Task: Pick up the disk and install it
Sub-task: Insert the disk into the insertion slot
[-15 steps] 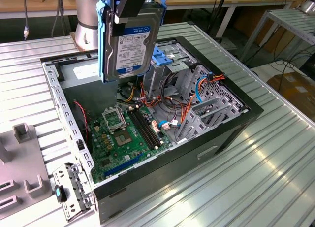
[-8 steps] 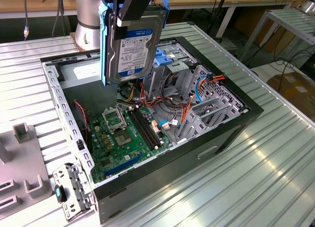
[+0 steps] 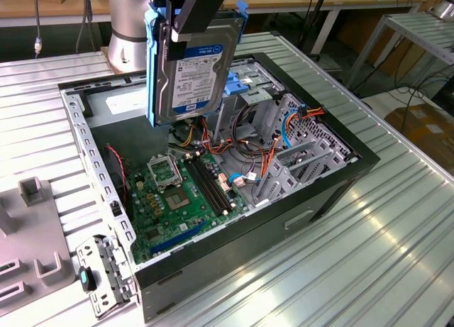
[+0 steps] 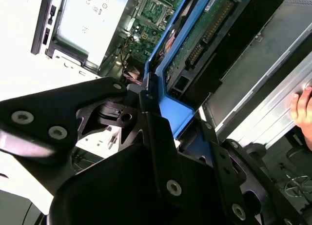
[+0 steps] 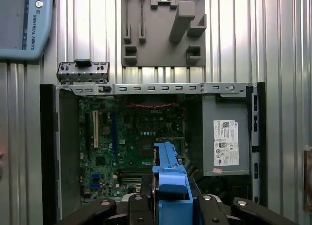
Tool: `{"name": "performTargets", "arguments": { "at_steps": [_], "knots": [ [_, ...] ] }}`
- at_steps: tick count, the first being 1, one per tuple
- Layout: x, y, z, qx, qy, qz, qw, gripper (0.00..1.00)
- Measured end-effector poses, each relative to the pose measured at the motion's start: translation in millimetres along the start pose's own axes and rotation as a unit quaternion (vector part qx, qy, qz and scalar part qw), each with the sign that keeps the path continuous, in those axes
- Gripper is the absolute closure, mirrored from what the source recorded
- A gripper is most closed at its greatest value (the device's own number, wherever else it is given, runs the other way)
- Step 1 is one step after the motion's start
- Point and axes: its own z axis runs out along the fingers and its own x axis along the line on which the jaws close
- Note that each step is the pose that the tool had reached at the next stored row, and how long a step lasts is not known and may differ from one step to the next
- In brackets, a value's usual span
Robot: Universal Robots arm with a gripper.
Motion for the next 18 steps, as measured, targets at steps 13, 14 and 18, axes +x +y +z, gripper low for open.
{"name": "performTargets", "arguments": {
  "at_steps": [13, 14, 18],
  "knots": [
    [5.6, -0.1, -0.2, 0.0000, 0.0001, 0.000, 1.00000, 0.63],
    [5.8, -0.1, -0.2, 0.0000, 0.0001, 0.000, 1.00000, 0.63],
    [5.9, -0.1, -0.2, 0.0000, 0.0001, 0.000, 1.00000, 0.63]
  ]
}}
